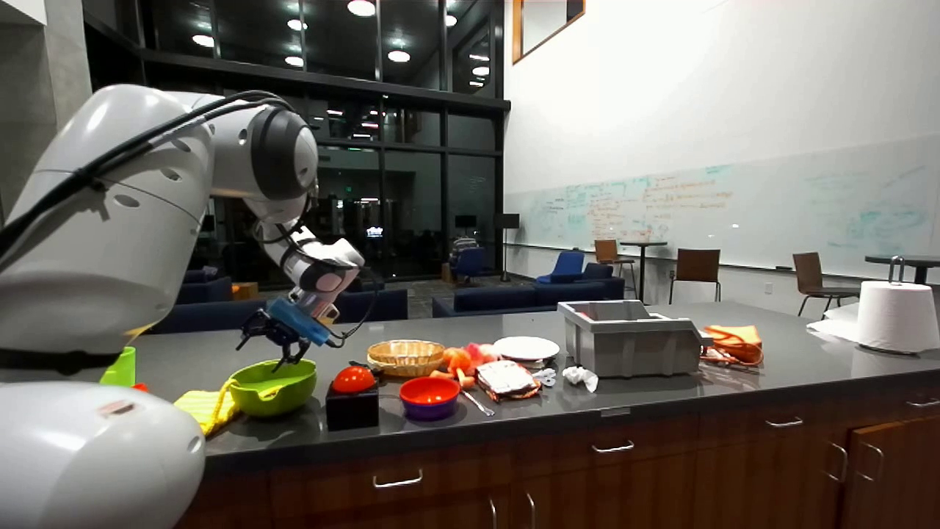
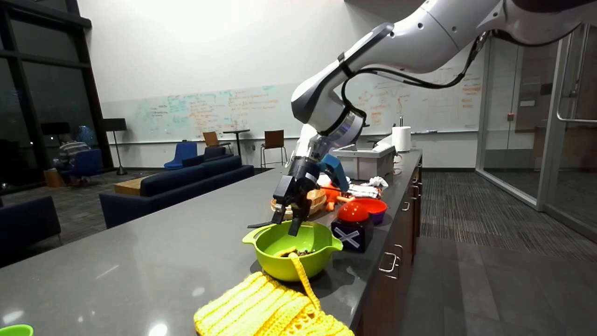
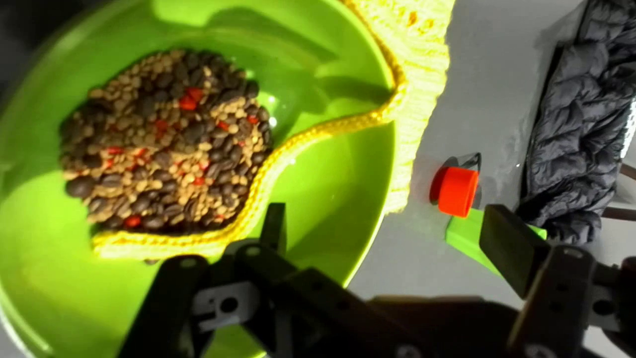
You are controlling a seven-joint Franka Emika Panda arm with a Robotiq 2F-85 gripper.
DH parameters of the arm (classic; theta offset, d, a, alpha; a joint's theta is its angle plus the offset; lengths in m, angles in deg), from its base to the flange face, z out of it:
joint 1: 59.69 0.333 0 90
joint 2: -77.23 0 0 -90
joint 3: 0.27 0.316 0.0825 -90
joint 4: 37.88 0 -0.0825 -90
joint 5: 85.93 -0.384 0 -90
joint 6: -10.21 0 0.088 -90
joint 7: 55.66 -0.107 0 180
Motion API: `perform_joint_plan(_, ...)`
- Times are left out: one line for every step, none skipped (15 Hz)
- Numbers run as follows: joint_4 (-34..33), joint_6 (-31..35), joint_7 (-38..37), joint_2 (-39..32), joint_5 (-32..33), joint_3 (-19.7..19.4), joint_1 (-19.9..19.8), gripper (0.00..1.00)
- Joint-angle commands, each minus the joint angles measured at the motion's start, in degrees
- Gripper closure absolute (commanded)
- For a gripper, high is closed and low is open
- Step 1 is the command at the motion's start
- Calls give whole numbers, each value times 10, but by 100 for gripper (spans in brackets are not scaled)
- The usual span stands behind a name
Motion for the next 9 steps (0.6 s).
perform_joint_plan(12, 57, 3, 12, 14, -1, 2, 0)
perform_joint_plan(15, 67, 2, 13, 16, 0, 1, 0)
perform_joint_plan(18, 76, 1, 14, 19, 1, 0, 0)
perform_joint_plan(22, 86, 2, 16, 22, 2, 0, 0)
perform_joint_plan(25, 93, 2, 16, 25, 3, -1, 0)
perform_joint_plan(28, 100, 2, 17, 30, 4, -1, 25)
perform_joint_plan(31, 102, 0, 18, 35, 5, -2, 27)
perform_joint_plan(35, 104, -1, 20, 35, 8, -3, 32)
perform_joint_plan(39, 106, 0, 22, 36, 10, -4, 39)
